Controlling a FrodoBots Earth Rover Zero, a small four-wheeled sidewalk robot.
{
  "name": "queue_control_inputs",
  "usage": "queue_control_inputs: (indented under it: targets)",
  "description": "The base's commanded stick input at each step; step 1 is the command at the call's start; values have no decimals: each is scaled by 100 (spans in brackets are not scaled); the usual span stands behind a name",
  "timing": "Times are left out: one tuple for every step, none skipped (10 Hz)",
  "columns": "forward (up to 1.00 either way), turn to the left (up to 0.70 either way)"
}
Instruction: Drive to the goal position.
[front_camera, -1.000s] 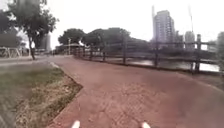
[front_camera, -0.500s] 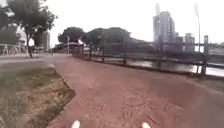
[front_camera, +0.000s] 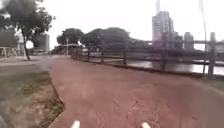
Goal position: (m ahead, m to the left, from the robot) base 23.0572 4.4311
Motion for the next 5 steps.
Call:
queue_control_inputs:
  targets:
    - [70, 0]
    - [70, 6]
    - [70, 27]
    - [70, 27]
    - [70, 27]
